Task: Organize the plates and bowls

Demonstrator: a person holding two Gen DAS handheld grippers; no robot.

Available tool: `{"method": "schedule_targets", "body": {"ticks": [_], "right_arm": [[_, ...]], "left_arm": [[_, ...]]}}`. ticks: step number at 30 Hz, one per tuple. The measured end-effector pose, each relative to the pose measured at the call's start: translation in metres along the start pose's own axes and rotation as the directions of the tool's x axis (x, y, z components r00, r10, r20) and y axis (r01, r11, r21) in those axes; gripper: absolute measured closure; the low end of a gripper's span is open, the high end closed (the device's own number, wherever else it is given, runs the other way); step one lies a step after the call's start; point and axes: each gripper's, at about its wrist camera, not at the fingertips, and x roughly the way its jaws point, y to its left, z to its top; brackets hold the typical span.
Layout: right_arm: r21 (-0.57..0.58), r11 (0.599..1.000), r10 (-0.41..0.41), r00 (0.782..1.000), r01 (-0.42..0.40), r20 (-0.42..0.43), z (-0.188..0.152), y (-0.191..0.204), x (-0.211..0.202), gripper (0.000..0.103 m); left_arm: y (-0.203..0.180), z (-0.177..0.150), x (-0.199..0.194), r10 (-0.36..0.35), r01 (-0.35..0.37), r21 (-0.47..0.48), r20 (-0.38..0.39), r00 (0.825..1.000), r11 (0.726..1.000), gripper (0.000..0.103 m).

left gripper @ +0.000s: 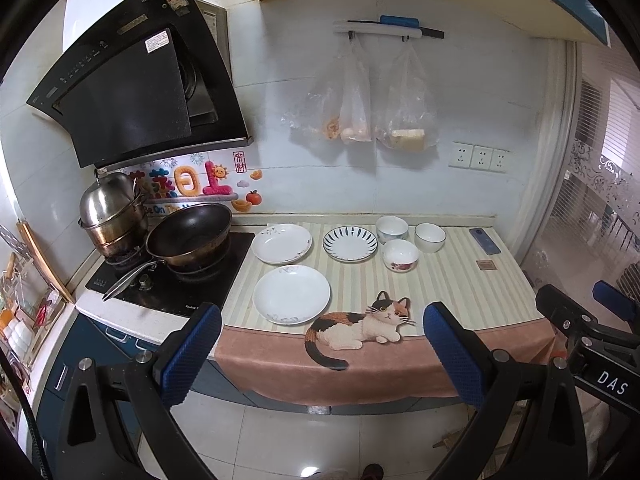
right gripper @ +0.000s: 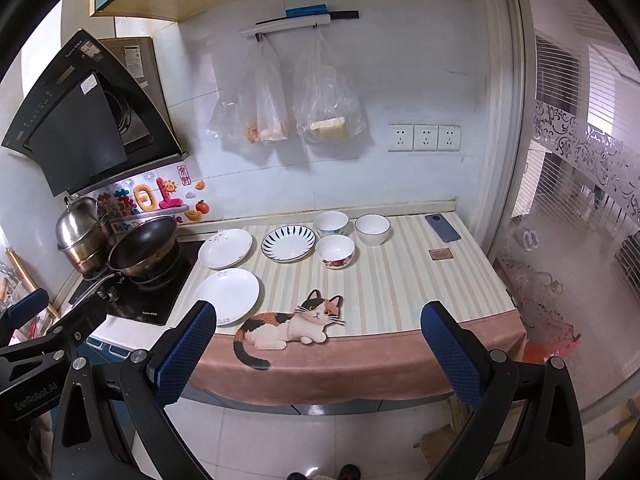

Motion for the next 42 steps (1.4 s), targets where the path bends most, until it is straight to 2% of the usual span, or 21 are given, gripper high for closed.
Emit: {"method": "schedule_targets", "body": {"ticks": [22,42], "right_arm": [[0.007,1.000,0.011,1.000,-0.011,-0.001,0.000,-0.009,-0.007,0.000],[0.004,0.997,0.079,0.996,-0.079,-0.049,0.015,-0.022,0.028,0.000]], "left_arm": [[-0.002,-0.001,-0.002,0.006,-0.006,-0.028,0.010,1.000,1.000,0.000],[-0.008,0.001,0.017,0.044,-0.045,-0.056,-0.018,0.999,0.997,0.000]]}}
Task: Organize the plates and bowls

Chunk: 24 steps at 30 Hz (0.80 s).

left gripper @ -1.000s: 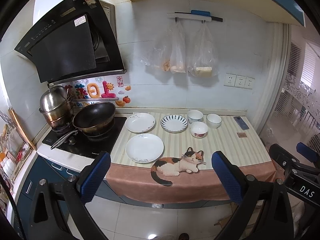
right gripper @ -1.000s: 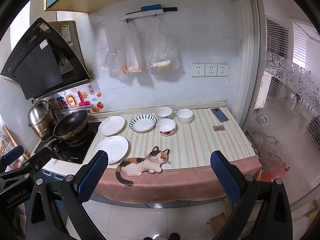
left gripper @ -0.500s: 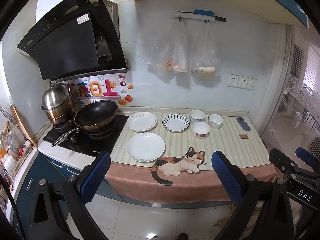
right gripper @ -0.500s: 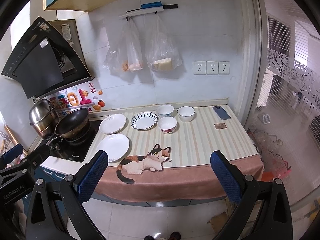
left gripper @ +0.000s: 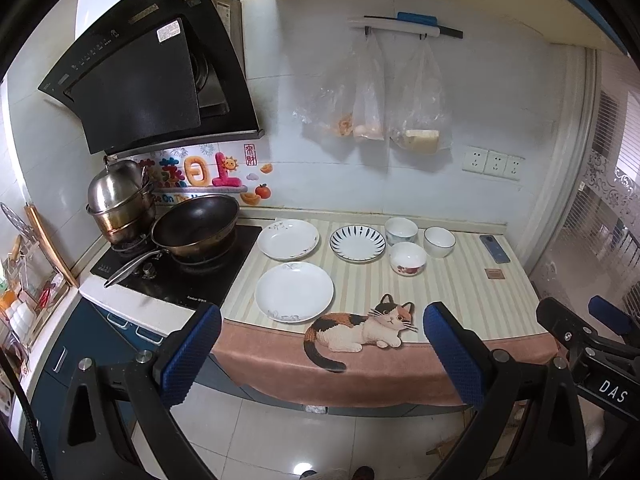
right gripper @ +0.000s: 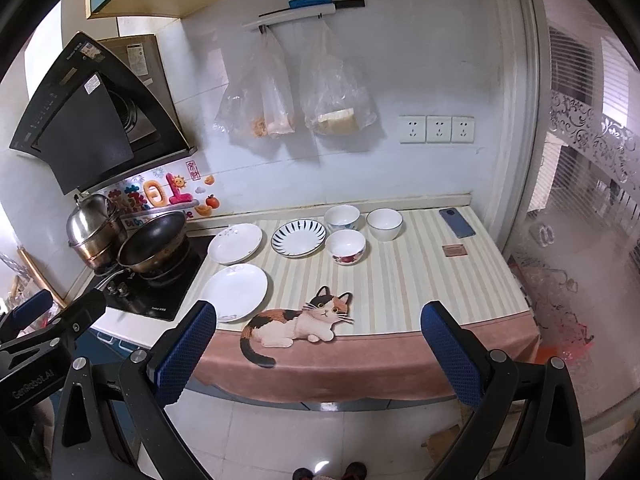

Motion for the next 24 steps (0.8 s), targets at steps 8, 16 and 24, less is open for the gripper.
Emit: {"method": "schedule_targets", "body": {"ticks": [8,16,24], "right_arm": [[0.025,0.999,0.034,0.999,-0.034,-0.018,0.008,-0.014,0.033,0.000],[-0.047,0.995,0.077,0.987,-0.084,-0.142,0.002,0.003,0.156,0.000],[0.011,0.984,0.171,0.918,-0.179,-0.359,-0.011,0.038,0.362,0.000]], "left_arm": [[0.003,0.004,0.027,0.055,-0.055,-0.028,0.005,0.998,0.998,0.000],[0.053,0.009,0.125,0.190,-0.193,-0.064,-0.057,0.980,0.979,0.000],[0.116,0.002,0.296,0.279,-0.282,0.006,-0.166,0.946,0.959,0.000]]}}
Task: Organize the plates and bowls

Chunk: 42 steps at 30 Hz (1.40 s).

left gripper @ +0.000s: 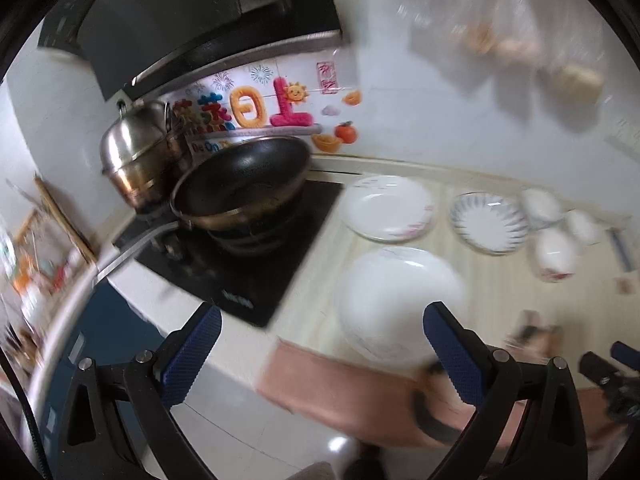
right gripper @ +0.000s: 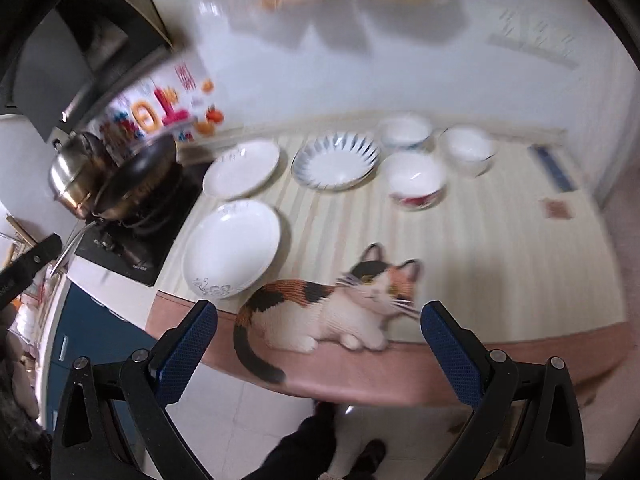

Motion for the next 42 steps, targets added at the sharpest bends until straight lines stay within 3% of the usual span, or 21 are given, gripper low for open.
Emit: {"method": "schedule_targets", "body": {"ticks": [2,4,7,10,11,13,16,17,20,21,22,23,24,26,30,33,42], "right_arm": [[0.062,0.996,0.072,0.994,-0.067,-0.080,0.012,-0.003,0.060,0.001],[0.089,0.994,0.082,0.987,-0.071,-0.138,0.021,-0.002,0.111,0.003],[0.123,0.989,0.109,0.975,-0.086,-0.195,0.029,0.000,0.169,0.005],[0.132,0.990,0.089,0.965,-0.058,-0.247,0.037,0.008,0.218,0.006],[0.141,0.988,0.095,0.961,-0.059,-0.259,0.040,0.009,0.229,0.009],[0.163,0.984,0.109,0.955,-0.066,-0.274,0.047,0.015,0.252,0.016],[0.181,0.981,0.124,0.944,-0.071,-0.305,0.051,0.020,0.273,0.025],[0.191,0.978,0.136,0.939,-0.078,-0.314,0.052,0.022,0.278,0.032],[0.198,0.974,0.162,0.943,-0.107,-0.291,0.058,0.027,0.284,0.040],[0.209,0.971,0.174,0.937,-0.113,-0.302,0.060,0.029,0.291,0.051],[0.209,0.971,0.175,0.937,-0.114,-0.301,0.061,0.032,0.290,0.053],[0.202,0.972,0.176,0.941,-0.120,-0.290,0.062,0.034,0.290,0.062],[0.200,0.970,0.194,0.934,-0.138,-0.300,0.064,0.038,0.295,0.079],[0.189,0.974,0.184,0.928,-0.127,-0.323,0.064,0.039,0.297,0.088],[0.178,0.975,0.180,0.935,-0.130,-0.304,0.063,0.038,0.294,0.088],[0.170,0.976,0.181,0.934,-0.134,-0.308,0.062,0.034,0.291,0.088],[0.136,0.980,0.182,0.939,-0.147,-0.293,0.056,-0.006,0.250,0.088]], "left_arm": [[-0.003,0.002,0.039,0.001,-0.001,0.064,-0.005,1.000,0.998,0.000],[-0.005,0.004,0.078,-0.022,0.027,0.104,-0.048,0.999,0.994,0.000],[-0.006,0.005,0.136,-0.080,0.102,0.121,-0.171,0.982,0.987,0.001],[-0.005,0.000,0.189,-0.138,0.177,0.103,-0.306,0.942,0.979,0.007],[-0.005,-0.002,0.199,-0.147,0.189,0.098,-0.327,0.933,0.977,0.013],[-0.005,-0.005,0.223,-0.183,0.232,0.084,-0.382,0.906,0.969,0.015],[-0.004,-0.012,0.251,-0.258,0.302,0.022,-0.461,0.849,0.953,0.017],[-0.005,-0.014,0.257,-0.270,0.313,0.012,-0.474,0.838,0.950,0.027],[-0.009,-0.019,0.273,-0.315,0.363,-0.012,-0.526,0.790,0.932,0.056],[-0.009,-0.020,0.274,-0.345,0.386,-0.031,-0.523,0.779,0.922,0.059],[-0.009,-0.020,0.274,-0.371,0.407,-0.050,-0.520,0.769,0.912,0.065],[-0.010,-0.019,0.273,-0.383,0.416,-0.058,-0.519,0.764,0.908,0.069],[-0.011,-0.018,0.272,-0.386,0.419,-0.059,-0.522,0.761,0.906,0.070],[-0.011,-0.017,0.269,-0.379,0.408,-0.063,-0.521,0.765,0.911,0.070],[-0.009,-0.017,0.263,-0.377,0.406,-0.061,-0.516,0.770,0.912,0.070],[-0.010,-0.015,0.254,-0.361,0.402,-0.031,-0.507,0.783,0.915,0.070],[-0.041,-0.010,0.215,-0.367,0.407,-0.020,-0.475,0.800,0.913,0.070]]}}
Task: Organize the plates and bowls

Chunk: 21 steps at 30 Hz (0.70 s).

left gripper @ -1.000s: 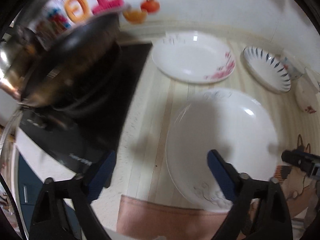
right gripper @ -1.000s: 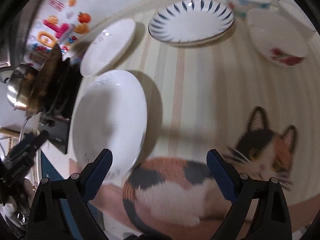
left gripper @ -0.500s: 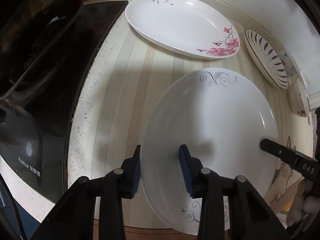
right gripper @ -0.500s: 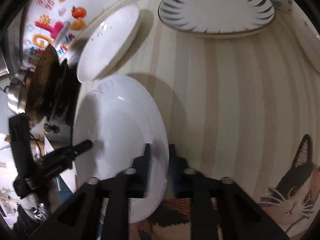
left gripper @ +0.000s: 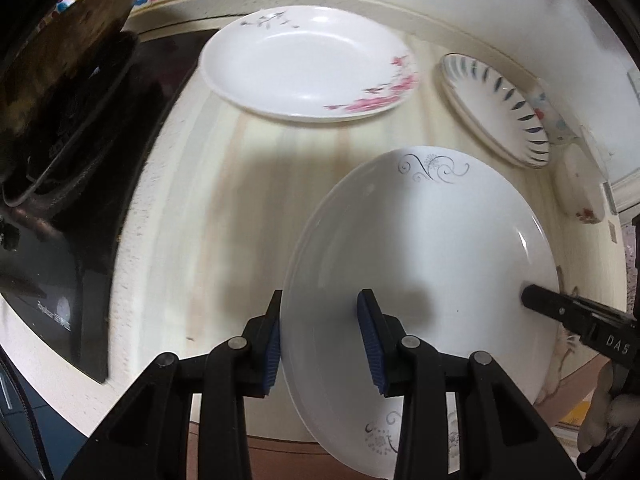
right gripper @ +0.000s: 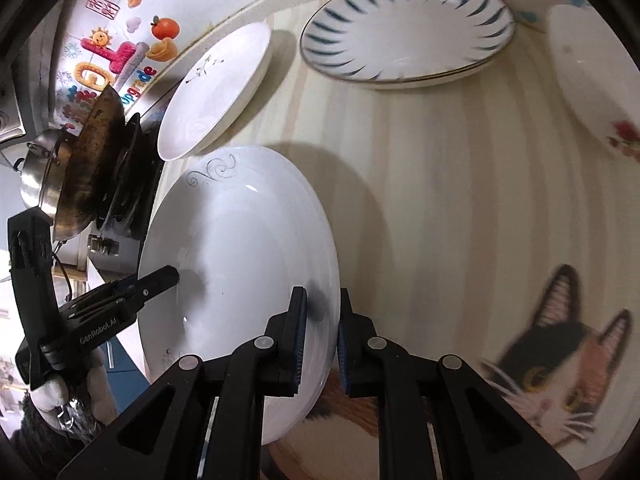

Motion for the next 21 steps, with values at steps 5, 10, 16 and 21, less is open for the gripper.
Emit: {"method": "schedule_targets", "body": {"ticks": [5,10,16,21], "right_arm": [[0.017,1.000,0.000,1.000,-0.001,0.021,-0.013,-0.033,-0.030,0.088],[0.051,0.999,-0.009,1.000,0.008,0.026,-0.025,-0.067,-0.050,0.088],[0.084,0.996,-0.020,0.999,0.016,0.038,-0.039,-0.102,-0.065,0.088],[0.107,0.994,-0.020,0.999,0.016,0.037,-0.044,-0.126,-0.068,0.088]], "left_arm": [[-0.033,-0.007,0.003,-0.018,0.018,0.028,-0.001,1.000,0.999,0.070],[-0.069,-0.011,0.011,-0.029,0.029,0.060,-0.004,1.000,0.998,0.070],[-0.108,-0.012,0.027,-0.019,0.020,0.101,-0.011,1.000,0.995,0.070],[-0.126,-0.011,0.037,-0.002,0.003,0.102,-0.011,1.000,0.995,0.070]]}}
